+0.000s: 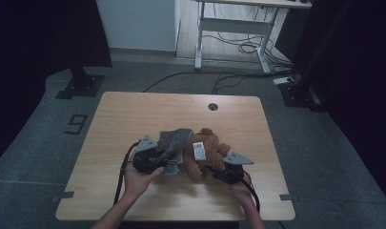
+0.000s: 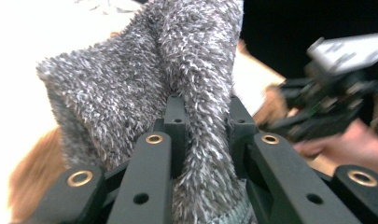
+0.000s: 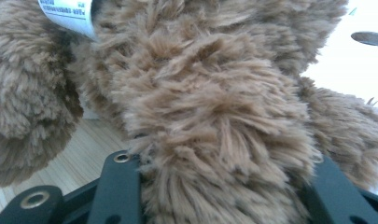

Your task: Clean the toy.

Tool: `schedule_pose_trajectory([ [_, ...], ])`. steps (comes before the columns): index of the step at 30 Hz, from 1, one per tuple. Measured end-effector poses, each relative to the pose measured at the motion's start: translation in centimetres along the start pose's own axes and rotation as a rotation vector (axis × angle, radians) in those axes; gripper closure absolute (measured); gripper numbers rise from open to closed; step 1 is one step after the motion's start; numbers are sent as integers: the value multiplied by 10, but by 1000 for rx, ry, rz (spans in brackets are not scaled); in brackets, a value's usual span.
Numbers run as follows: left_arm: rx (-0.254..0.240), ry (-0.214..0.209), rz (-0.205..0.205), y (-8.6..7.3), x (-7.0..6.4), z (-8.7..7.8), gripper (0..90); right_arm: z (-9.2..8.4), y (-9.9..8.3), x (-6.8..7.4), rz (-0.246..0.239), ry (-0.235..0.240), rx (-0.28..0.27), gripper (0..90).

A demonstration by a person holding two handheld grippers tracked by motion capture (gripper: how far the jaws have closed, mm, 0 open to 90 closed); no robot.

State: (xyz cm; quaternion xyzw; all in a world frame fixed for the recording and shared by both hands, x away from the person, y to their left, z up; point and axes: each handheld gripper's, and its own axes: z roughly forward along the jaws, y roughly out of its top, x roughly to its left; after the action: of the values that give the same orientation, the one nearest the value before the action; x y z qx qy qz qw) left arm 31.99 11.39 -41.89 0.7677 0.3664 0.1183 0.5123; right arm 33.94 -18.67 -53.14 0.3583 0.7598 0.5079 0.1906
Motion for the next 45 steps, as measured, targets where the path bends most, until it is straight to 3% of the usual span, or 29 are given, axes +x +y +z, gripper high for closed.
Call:
schedule_pose_trajectory([
  [1,0,0,0,0,0,0,752,0,0,0,0,0,0,541],
  [2,4,-20,26,15,-13,8,752,0,-1,1,3,0,-2,540],
  [4,12,-31,36,21,-20,15,752,0,-2,1,6,0,-4,538],
  [8,78,-89,31,32,-40,56,751,-1,-2,1,10,4,-3,533],
  [12,168,-88,38,19,-56,102,746,-1,-5,-2,39,20,-5,537],
  [14,184,-85,31,3,-57,118,751,-1,-6,-2,46,19,11,550],
  [15,184,-85,31,3,-57,118,754,-1,-6,-2,46,19,11,550],
  [19,164,-91,11,-2,-51,111,761,-1,-11,-3,46,18,18,573],
  [23,143,-47,24,0,-40,91,762,-2,-11,-4,43,6,20,586],
  [24,126,-24,9,0,-28,79,762,-2,-12,-4,46,5,21,587],
  [25,126,-24,9,0,-28,79,762,-2,-13,-5,47,4,26,588],
  [28,100,20,-29,-5,-5,60,761,-3,-14,-6,51,5,32,590],
  [29,82,55,-50,-11,12,45,761,-3,-16,-7,59,0,37,593],
  [30,82,55,-50,-11,12,45,762,-4,-16,-8,63,2,41,593],
  [31,51,37,-113,-20,30,29,762,-4,-17,-9,63,6,40,593],
  [32,51,37,-113,-20,30,29,763,-4,-17,-9,59,10,40,593],
  [36,6,83,-150,-33,52,1,762,-4,-17,-8,57,6,39,593],
  [39,33,167,-110,-46,61,-10,763,-5,-18,-8,59,5,43,593],
  [40,58,212,-102,-57,69,-12,763,-5,-18,-8,60,4,43,594],
  [41,58,212,-102,-57,69,-12,764,-5,-18,-8,63,2,43,593],
  [45,115,214,-177,-88,91,-4,763,-5,-19,-8,63,0,42,594],
])
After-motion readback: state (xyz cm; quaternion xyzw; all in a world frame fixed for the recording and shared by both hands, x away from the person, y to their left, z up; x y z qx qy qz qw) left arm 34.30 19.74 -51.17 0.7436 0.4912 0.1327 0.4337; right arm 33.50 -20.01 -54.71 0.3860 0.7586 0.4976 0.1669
